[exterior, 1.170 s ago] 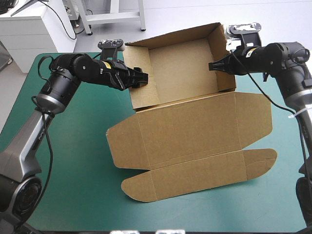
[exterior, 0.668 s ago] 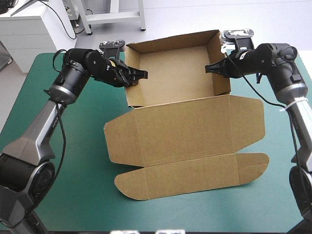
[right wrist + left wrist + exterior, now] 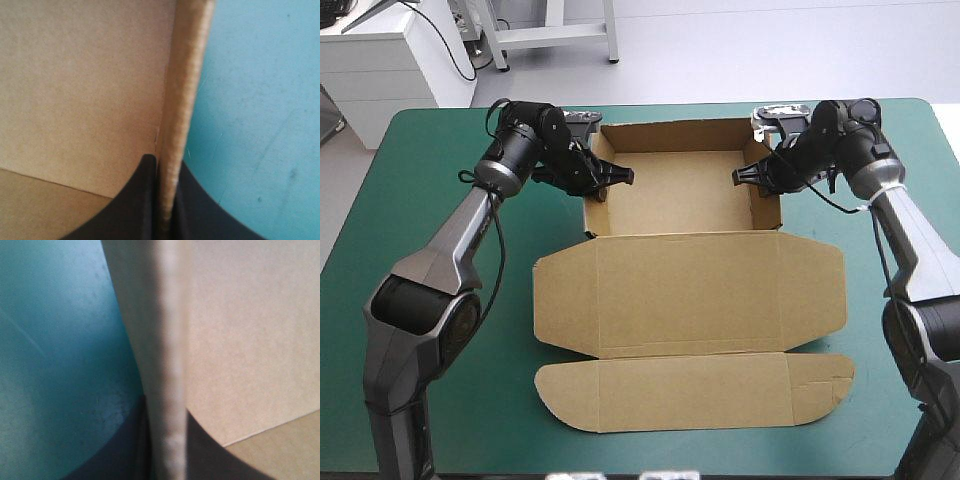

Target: Fold the box

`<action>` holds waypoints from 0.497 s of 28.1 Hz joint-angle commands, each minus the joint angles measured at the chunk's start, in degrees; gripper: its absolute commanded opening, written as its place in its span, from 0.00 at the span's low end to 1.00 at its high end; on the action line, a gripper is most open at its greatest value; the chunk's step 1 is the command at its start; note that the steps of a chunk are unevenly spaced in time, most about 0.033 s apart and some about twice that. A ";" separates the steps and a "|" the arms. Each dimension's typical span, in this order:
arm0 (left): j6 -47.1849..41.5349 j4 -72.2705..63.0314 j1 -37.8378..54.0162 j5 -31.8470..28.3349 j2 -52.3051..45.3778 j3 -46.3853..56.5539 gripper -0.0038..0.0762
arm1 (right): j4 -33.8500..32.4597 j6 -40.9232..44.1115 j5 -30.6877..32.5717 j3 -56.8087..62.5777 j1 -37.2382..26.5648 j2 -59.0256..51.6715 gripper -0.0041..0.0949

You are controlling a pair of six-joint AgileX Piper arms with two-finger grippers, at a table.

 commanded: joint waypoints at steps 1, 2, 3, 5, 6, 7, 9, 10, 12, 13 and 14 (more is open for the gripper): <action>2.16 -1.72 -1.46 2.01 -2.51 -4.01 0.04 | 2.67 -2.07 1.71 -1.52 0.24 -1.14 0.02; 2.16 -0.35 -1.81 2.11 -2.35 -4.01 0.04 | 2.92 -2.07 1.71 -1.52 0.24 -0.98 0.02; 2.16 1.39 -2.06 2.11 -2.03 -4.01 0.04 | 2.92 -2.07 1.71 -1.52 0.24 -0.94 0.02; 2.16 3.14 -2.71 2.11 -1.55 -4.01 0.04 | 2.81 -1.84 1.49 -1.52 0.24 -0.94 0.02; 2.16 3.73 -2.97 2.11 -1.30 -4.01 0.04 | 2.36 -1.32 1.37 -1.52 0.24 -0.94 0.02; 2.16 4.08 -3.22 2.11 -1.06 -4.01 0.04 | 1.96 -0.90 1.37 -1.52 0.24 -0.94 0.02; 2.16 4.66 -3.68 2.11 -0.63 -4.01 0.04 | 0.84 0.52 1.49 -1.52 0.24 -0.90 0.02; 2.40 5.43 -4.22 2.11 -0.23 -4.01 0.04 | 0.52 1.20 1.60 -1.52 0.24 -0.81 0.02; 2.99 6.55 -5.00 2.11 0.22 -4.01 0.04 | -0.70 2.11 2.18 -1.52 0.24 -0.70 0.02; 3.51 7.14 -5.34 2.11 0.36 -4.01 0.04 | -1.26 2.49 2.40 -1.52 0.24 -0.67 0.02; 3.90 7.53 -5.76 2.11 0.58 -4.01 0.04 | -2.08 3.28 2.84 -1.52 0.24 -0.40 0.02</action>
